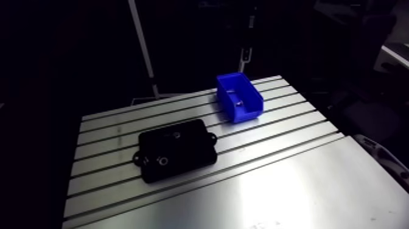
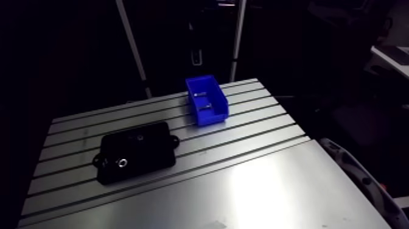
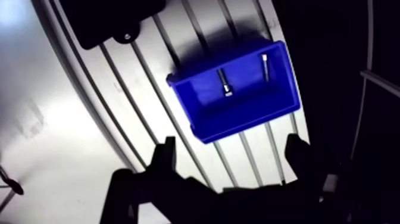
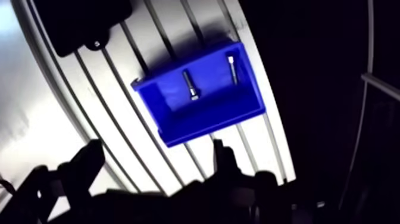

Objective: Pick up the M10 bolt from the tray and put it into the blue bin.

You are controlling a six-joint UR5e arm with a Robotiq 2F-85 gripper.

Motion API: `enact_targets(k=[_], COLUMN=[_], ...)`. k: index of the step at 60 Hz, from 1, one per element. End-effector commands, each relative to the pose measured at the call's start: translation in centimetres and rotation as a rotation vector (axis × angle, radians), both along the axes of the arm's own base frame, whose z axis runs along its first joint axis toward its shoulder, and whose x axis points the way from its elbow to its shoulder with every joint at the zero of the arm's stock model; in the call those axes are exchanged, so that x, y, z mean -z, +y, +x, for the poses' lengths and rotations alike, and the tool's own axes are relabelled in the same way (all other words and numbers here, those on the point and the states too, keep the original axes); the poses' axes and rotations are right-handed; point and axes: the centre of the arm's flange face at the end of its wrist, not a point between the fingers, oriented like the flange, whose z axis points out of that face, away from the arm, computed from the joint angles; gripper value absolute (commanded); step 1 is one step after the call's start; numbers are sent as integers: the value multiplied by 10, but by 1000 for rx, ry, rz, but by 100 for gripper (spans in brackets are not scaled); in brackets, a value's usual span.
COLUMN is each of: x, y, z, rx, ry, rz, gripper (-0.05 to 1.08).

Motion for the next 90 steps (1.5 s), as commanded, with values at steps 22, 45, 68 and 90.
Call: enact_targets(k=[22, 45, 68, 90], x=[-105, -115, -129, -145], y=[-126, -171, -182, -148], z=[58, 74, 89, 92], rx=[1113, 1111, 1093, 1154], ry=[5, 2, 22, 58], rz=[24, 37, 29, 14], gripper=[1, 1, 1, 1])
